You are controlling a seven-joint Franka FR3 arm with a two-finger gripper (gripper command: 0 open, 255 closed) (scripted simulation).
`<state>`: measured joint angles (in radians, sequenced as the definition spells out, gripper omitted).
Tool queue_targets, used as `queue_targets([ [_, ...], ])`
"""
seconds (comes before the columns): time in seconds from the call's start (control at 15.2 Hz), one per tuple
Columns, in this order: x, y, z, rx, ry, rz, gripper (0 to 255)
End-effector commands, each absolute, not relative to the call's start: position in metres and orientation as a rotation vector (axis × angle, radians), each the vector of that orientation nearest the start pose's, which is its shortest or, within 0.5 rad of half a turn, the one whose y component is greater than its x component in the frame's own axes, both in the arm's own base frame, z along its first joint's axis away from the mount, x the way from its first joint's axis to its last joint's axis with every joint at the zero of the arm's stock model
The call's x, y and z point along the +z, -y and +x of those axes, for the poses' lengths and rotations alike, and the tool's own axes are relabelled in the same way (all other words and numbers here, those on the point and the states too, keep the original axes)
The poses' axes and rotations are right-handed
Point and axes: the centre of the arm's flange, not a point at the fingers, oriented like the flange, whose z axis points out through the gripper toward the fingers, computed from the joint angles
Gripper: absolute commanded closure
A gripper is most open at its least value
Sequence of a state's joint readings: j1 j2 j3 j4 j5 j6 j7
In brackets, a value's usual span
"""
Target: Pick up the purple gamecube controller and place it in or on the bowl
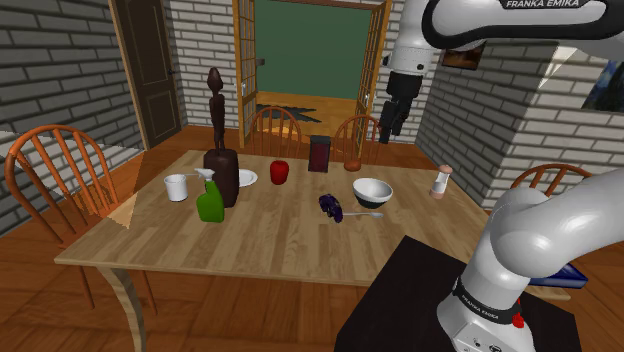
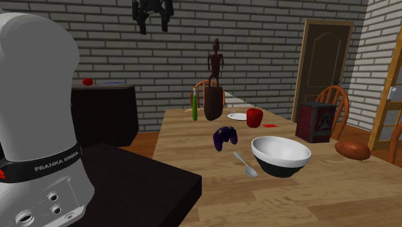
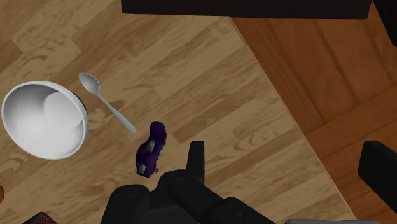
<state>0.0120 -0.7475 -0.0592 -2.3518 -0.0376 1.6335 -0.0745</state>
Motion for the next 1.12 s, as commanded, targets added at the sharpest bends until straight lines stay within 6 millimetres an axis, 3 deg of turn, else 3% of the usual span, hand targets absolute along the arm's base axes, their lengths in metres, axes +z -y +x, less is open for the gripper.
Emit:
queue_targets([
  [0.0, 0.585, 0.024, 0.323, -0.045, 0.069, -3.139, 0],
  [1.06, 0.429, 0.101, 0.445, -0.008, 0.077, -3.149, 0],
])
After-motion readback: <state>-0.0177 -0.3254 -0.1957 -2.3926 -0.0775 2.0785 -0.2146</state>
